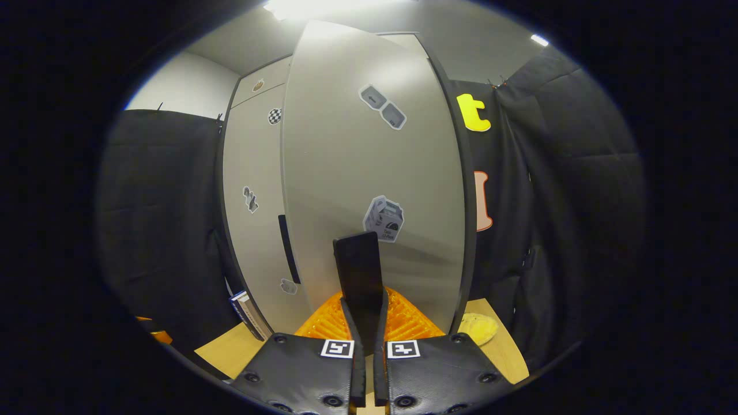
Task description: Open the right door of the double-door shoe cabinet with the right hand, and open the left door with the left hand.
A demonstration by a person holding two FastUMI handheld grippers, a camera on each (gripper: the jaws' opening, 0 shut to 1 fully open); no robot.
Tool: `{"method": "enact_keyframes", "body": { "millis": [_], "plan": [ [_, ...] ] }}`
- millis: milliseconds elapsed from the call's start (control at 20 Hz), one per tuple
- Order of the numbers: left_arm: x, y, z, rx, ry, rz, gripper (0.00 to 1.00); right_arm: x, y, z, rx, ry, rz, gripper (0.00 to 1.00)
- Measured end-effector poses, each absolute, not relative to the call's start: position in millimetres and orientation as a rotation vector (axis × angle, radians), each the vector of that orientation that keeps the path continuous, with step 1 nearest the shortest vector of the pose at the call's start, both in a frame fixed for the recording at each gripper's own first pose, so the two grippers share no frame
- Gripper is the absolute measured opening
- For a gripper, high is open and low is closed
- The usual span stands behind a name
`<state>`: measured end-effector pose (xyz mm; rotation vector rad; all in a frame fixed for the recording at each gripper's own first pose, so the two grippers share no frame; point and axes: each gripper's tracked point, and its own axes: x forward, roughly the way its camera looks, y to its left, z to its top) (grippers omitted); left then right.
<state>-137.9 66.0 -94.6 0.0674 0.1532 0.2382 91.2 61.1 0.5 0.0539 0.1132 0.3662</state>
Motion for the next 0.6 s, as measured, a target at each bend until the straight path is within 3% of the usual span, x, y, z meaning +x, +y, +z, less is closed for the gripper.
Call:
{"method": "enact_keyframes", "body": {
  "millis": [600],
  "plan": [
    [-111,8,-105,0.041,0.175,0.142,0.96,80,16,-1,0.016,0.166,0.327,0.06]
  ]
}}
